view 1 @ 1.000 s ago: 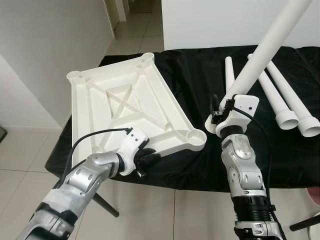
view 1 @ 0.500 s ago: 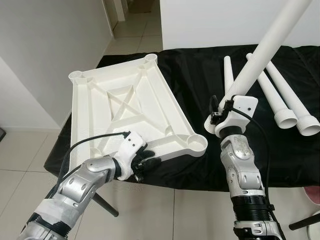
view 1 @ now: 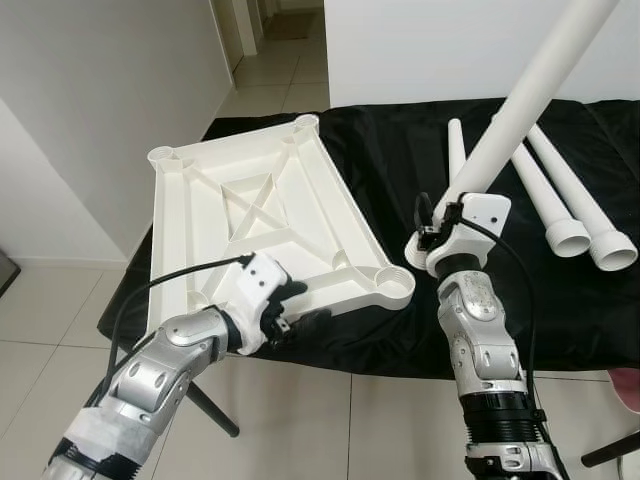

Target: Building children table

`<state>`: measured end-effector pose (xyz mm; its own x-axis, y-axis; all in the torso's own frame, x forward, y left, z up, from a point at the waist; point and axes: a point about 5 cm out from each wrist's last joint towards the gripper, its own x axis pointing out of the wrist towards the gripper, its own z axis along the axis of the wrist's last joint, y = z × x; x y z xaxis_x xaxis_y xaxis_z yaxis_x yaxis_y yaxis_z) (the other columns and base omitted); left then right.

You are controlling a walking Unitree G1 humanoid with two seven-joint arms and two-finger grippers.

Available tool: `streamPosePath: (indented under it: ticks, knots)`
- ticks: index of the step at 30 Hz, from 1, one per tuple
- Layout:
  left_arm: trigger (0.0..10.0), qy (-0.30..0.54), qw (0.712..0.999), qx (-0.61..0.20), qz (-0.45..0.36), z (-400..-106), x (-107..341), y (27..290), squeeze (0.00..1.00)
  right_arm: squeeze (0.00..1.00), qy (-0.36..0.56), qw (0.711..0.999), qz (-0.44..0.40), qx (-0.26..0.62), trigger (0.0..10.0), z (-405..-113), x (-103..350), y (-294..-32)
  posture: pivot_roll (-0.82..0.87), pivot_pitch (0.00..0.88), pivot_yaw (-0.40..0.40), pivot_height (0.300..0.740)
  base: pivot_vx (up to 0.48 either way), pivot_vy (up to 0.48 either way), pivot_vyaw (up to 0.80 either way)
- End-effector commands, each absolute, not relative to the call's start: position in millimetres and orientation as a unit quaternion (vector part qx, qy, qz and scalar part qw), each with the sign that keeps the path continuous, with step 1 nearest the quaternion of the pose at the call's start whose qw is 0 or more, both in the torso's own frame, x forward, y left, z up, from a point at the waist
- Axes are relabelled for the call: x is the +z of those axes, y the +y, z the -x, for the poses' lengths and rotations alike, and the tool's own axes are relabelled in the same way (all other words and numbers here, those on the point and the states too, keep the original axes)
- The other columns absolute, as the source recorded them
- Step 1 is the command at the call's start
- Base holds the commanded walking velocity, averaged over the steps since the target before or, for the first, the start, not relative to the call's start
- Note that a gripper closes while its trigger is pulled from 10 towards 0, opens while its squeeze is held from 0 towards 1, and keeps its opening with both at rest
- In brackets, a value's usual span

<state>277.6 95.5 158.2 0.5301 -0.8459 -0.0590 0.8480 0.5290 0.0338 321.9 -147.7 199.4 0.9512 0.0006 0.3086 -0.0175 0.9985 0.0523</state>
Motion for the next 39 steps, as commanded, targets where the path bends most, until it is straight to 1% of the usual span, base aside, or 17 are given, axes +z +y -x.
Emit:
streamPosePath:
  ticks: [1,4,6,8,10,11,12,14,17,25,30,36,39]
  knots:
    - [10.0,0.014,0.893,-0.45,-0.016,-279.0,160.9,101.4,0.0,0.0,-0.166,0.986,-0.027,0.019,10.0,-320.4,202.2,-142.3,-0.04,0.039,0.14,0.74,0.0,0.0,0.0]
    - [10.0,-0.007,0.903,-0.429,-0.021,-279.5,166.1,98.9,0.0,0.0,-0.162,0.986,-0.029,0.03,10.0,-319.8,200.9,-139.8,-0.03,0.034,0.123,0.74,0.0,0.0,0.0]
    - [10.0,-0.007,0.903,-0.429,-0.021,-279.5,166.1,98.9,0.0,0.0,-0.162,0.986,-0.029,0.03,10.0,-319.8,200.9,-139.8,-0.03,0.034,0.123,0.74,0.0,0.0,0.0]
    - [10.0,-0.041,0.926,-0.373,-0.039,-287.9,175.2,97.4,0.0,0.0,-0.156,0.985,-0.025,0.065,10.0,-318.4,198.8,-130.3,-0.03,0.037,0.112,0.74,0.0,0.0,0.0]
    - [10.0,-0.041,0.926,-0.373,-0.039,-287.9,175.2,97.4,0.0,0.0,-0.156,0.985,-0.025,0.065,10.0,-318.4,198.8,-130.3,-0.03,0.037,0.112,0.74,0.0,0.0,0.0]
    - [10.0,-0.056,0.935,-0.35,-0.036,-290.5,179.5,97.7,0.0,0.0,-0.159,0.984,-0.011,0.082,10.0,-317.2,198.5,-126.0,-0.03,0.04,0.106,0.74,0.0,0.0,0.0]
    - [10.0,-0.082,0.932,-0.352,-0.029,-285.8,185.8,98.7,0.0,0.0,-0.16,0.981,0.008,0.107,10.0,-315.4,197.2,-120.4,-0.03,0.04,0.09,0.74,0.0,0.0,0.0]
    - [10.0,-0.087,0.93,-0.357,-0.029,-283.5,186.9,99.2,0.0,0.0,-0.161,0.981,0.013,0.112,10.0,-315.0,196.7,-119.5,-0.03,0.04,0.09,0.74,0.0,0.0,0.0]
    - [10.0,-0.085,0.93,-0.358,-0.026,-282.1,186.9,102.8,0.0,0.0,-0.16,0.979,0.017,0.126,10.0,-315.0,194.3,-116.1,-0.02,0.036,0.067,0.74,0.0,0.0,0.0]
    - [10.0,-0.081,0.926,-0.368,-0.028,-276.7,184.1,107.2,0.0,0.0,-0.141,0.978,0.032,0.147,10.0,-316.3,183.7,-114.2,-0.02,0.03,0.039,0.74,0.0,0.0,0.0]
    - [10.0,-0.077,0.922,-0.378,-0.033,-271.0,178.2,105.7,0.0,0.0,-0.117,0.98,0.041,0.155,10.0,-311.6,168.4,-122.1,-0.01,0.025,0.024,0.74,0.0,0.0,0.0]
    - [10.0,-0.076,0.921,-0.382,-0.035,-269.3,177.1,105.5,0.0,0.0,-0.111,0.981,0.045,0.151,10.0,-310.0,163.9,-127.0,-0.01,0.026,0.027,0.74,0.0,0.0,0.0]
    - [10.0,-0.074,0.918,-0.389,-0.03,-268.1,176.9,104.2,0.0,0.0,-0.095,0.986,0.033,0.13,10.0,-307.8,152.7,-138.8,-0.02,0.026,0.034,0.74,0.0,0.0,0.0]
